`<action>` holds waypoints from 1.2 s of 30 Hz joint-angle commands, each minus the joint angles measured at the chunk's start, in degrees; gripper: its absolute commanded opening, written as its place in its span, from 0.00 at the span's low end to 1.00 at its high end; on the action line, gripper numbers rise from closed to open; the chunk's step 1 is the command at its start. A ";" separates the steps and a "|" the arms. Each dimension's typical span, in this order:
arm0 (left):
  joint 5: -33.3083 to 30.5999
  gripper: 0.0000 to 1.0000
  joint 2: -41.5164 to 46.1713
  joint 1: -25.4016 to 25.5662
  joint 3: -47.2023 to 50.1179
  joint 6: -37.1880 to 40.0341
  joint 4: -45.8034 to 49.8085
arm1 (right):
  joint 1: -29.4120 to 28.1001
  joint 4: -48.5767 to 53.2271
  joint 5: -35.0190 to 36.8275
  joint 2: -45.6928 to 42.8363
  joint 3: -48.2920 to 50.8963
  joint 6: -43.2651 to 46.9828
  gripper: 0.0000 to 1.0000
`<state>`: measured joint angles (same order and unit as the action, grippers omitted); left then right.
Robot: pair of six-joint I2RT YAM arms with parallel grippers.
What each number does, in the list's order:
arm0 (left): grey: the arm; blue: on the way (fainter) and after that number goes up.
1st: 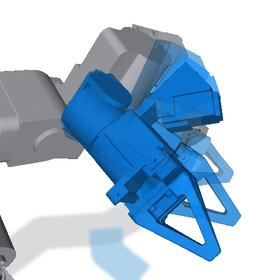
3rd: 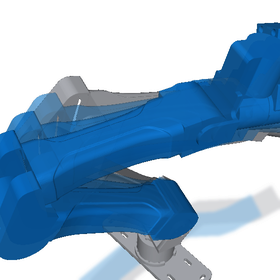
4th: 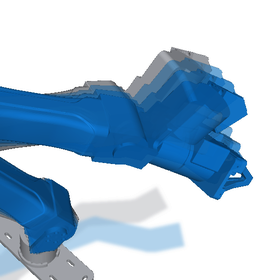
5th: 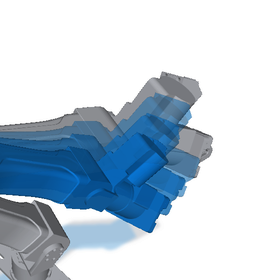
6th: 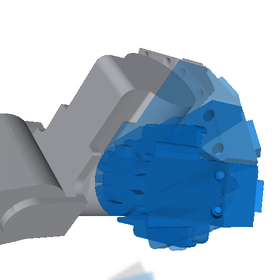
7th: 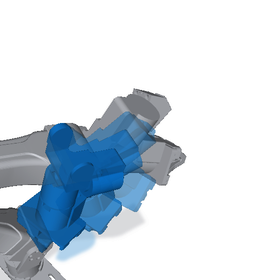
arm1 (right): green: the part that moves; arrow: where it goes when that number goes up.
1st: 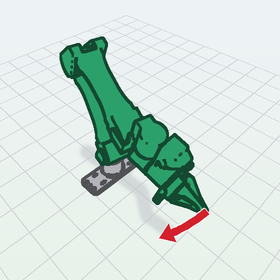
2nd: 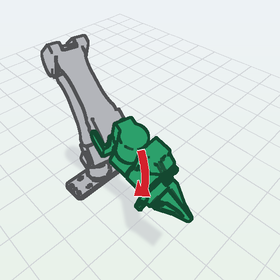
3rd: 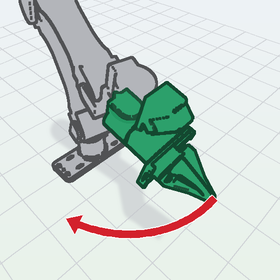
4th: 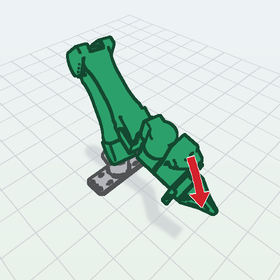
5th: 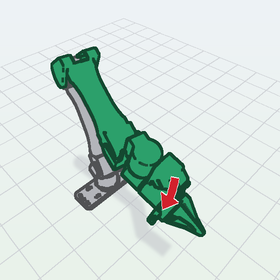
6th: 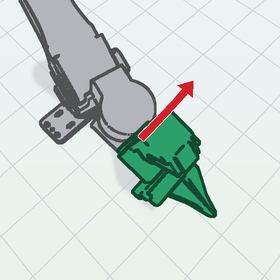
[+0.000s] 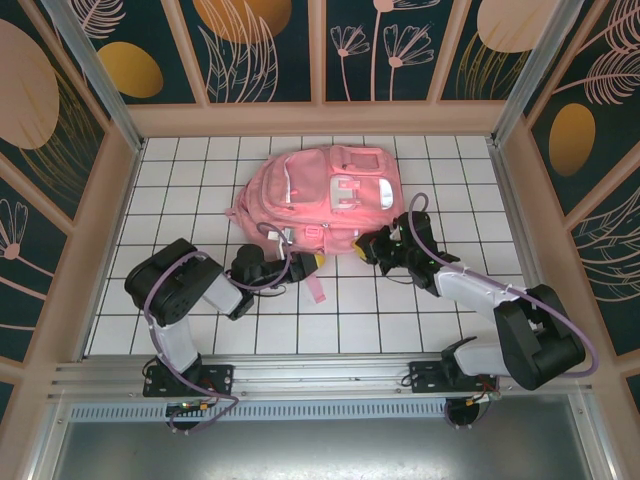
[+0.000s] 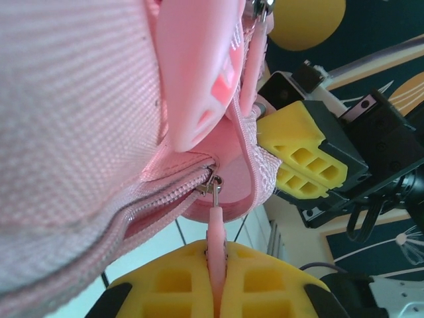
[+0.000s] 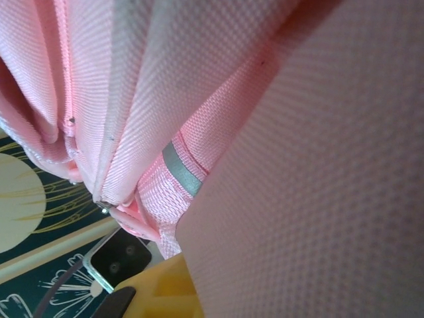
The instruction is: Pack books, pencil case, and school supplies into a backpack
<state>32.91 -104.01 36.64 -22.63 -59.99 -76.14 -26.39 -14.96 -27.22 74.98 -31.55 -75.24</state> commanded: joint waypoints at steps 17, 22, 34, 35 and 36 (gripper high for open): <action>-13.80 0.00 16.62 -0.01 -4.86 23.18 40.41 | 6.38 4.95 6.03 1.12 -1.71 7.45 0.00; -17.56 0.00 20.36 -0.08 -3.76 24.33 44.68 | 9.50 6.56 6.48 1.05 -2.35 8.63 0.00; -22.36 0.00 26.29 -0.03 -3.85 26.79 53.23 | 20.27 10.65 6.61 4.88 -6.84 14.09 0.00; -22.66 0.00 26.61 -0.08 -3.75 26.84 53.57 | 21.01 10.34 6.40 5.56 -7.29 14.30 0.00; -22.97 0.00 27.07 -0.06 -3.73 27.06 54.03 | 21.67 10.27 6.39 6.46 -8.04 14.63 0.00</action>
<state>13.61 -78.91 37.12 -27.09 -34.22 -24.80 -8.16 -3.25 -27.11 80.09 -36.14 -62.78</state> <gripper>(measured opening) 0.051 0.055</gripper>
